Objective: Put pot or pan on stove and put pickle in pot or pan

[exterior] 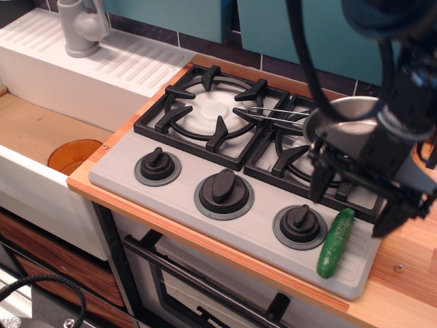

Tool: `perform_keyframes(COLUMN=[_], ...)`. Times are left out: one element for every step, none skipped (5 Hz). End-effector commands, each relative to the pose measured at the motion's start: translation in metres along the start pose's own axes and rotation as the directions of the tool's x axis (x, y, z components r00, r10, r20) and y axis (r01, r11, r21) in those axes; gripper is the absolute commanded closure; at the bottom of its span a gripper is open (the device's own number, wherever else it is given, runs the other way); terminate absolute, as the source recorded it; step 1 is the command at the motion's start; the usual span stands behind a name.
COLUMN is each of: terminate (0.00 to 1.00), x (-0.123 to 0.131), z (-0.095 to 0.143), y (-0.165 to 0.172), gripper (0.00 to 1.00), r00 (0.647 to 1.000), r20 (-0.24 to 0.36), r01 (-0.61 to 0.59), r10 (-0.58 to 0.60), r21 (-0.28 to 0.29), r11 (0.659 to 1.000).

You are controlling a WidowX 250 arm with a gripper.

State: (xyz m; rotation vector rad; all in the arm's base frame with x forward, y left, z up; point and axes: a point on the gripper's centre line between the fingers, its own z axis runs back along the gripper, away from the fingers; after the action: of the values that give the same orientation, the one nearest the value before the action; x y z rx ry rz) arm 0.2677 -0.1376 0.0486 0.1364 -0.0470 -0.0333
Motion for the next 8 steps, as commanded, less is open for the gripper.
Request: perform_keyframes(terminate=[0.0, 0.0, 0.0, 0.0, 0.0, 0.0, 0.0, 0.0], x=[0.006, 0.005, 0.005, 0.005, 0.004, 0.004, 0.004, 0.003], z=[0.011, 0.005, -0.001, -0.007, -0.012, -0.019, -0.024, -0.03], y=[-0.007, -0.006, -0.004, -0.004, -0.007, -0.008, -0.007, -0.008], gripper=[0.0, 0.0, 0.0, 0.0, 0.0, 0.0, 0.0, 0.0], r00=[0.995, 0.994, 0.993, 0.992, 0.992, 0.991, 0.99, 0.989], r20=[0.089, 0.101, 0.115, 0.124, 0.126, 0.13, 0.139, 0.146], r01=[-0.041, -0.029, -0.02, -0.016, -0.02, -0.024, -0.022, -0.025], r10=[0.045, 0.035, 0.025, 0.022, 0.027, 0.031, 0.031, 0.035], r21=[-0.05, -0.053, -0.043, -0.05, -0.052, -0.061, -0.066, -0.071], r11=[0.998, 0.998, 0.999, 0.999, 0.998, 0.998, 0.998, 0.997])
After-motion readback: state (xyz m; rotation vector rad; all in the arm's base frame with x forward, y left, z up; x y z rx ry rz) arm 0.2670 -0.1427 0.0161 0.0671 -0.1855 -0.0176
